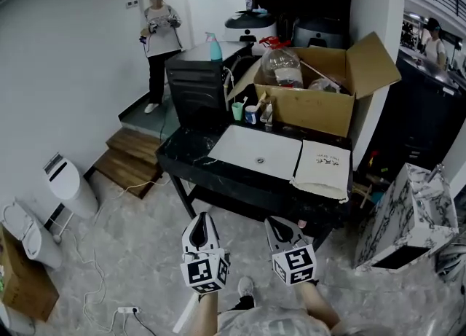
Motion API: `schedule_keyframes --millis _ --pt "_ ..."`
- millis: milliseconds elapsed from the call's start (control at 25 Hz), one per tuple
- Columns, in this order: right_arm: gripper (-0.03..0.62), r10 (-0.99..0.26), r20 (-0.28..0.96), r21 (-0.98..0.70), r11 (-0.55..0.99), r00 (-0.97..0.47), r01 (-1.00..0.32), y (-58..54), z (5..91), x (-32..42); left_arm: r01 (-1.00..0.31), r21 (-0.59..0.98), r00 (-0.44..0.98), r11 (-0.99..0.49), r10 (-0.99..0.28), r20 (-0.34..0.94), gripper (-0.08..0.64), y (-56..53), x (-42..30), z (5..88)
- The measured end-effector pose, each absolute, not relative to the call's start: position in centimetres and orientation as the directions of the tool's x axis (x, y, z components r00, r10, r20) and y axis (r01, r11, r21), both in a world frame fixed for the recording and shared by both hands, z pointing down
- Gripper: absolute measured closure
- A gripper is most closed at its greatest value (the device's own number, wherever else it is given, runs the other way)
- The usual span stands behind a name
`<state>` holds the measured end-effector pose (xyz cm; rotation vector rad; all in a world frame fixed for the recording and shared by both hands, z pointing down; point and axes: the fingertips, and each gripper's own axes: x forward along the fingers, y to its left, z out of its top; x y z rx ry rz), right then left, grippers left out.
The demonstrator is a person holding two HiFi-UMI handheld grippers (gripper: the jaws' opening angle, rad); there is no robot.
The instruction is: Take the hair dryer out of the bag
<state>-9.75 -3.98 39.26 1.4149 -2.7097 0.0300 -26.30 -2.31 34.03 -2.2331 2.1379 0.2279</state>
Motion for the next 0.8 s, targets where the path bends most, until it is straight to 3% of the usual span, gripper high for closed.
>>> schedule_keyframes --millis 400,800 --pt "0.561 -0.832 0.045 0.038 0.555 -0.553 -0.831 -19.3 37.0 -15.2 -0.996 0.063 0.056 -0.066 -0.989 -0.139 0.528 -16.9 -31.5 33.2" --pt "0.561 -0.829 0.051 0.026 0.559 -0.557 -0.829 -25.2 37.5 -17.8 -0.995 0.072 0.059 -0.065 -0.994 -0.091 0.528 -22.3 -33.0 34.7"
